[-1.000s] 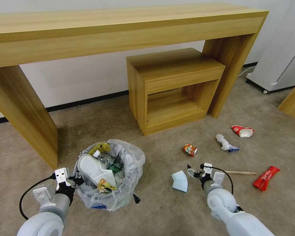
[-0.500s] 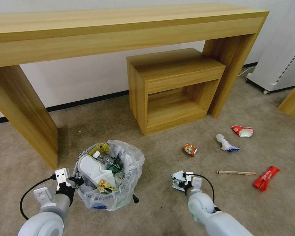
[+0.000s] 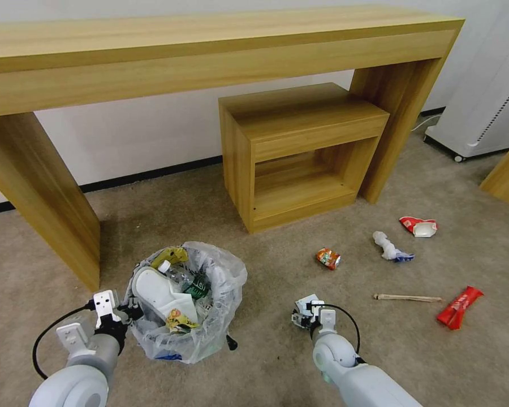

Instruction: Pick up the trash bin and place the garbage on the floor into it.

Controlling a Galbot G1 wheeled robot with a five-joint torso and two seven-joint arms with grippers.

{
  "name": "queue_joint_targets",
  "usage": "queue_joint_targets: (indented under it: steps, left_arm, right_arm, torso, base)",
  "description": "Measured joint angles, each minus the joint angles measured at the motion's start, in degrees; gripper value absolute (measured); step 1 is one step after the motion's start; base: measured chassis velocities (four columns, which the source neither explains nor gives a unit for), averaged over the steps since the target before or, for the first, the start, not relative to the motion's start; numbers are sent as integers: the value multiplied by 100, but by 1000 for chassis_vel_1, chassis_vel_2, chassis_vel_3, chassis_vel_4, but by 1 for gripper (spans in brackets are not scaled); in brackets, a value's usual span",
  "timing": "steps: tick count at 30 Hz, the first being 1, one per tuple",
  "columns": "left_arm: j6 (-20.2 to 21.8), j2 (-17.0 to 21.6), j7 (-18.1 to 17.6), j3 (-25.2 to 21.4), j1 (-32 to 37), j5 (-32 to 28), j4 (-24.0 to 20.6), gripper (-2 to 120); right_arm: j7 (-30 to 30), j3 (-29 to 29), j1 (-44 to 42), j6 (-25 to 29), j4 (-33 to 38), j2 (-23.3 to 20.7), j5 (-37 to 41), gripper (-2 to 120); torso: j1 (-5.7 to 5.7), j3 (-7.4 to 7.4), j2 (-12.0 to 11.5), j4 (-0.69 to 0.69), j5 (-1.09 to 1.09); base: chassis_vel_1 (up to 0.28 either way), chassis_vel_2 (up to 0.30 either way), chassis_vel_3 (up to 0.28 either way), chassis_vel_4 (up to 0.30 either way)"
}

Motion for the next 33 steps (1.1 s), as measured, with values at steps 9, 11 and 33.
queue_joint_targets:
  steps: [9, 11, 33]
  left_arm:
    - [-5, -11, 3, 29, -21, 6, 29, 0]
    - [-6, -18, 7, 38, -20, 11, 32, 0]
    - [-43, -60, 28, 73, 18, 52, 26, 0]
  right_arm:
    - [-21, 58, 37, 117, -189, -27, -165, 100]
    - [-27, 58, 40, 137, -215, -27, -197, 100]
    - [-121, -3, 44, 460, -503, 111, -680, 46]
  torso:
    - [0, 0, 0, 0, 0]
    - [0, 0, 0, 0, 0]
    - [0, -1, 0, 3, 0]
  base:
    - [0, 0, 0, 0]
    - [0, 0, 0, 0]
    - [0, 0, 0, 0]
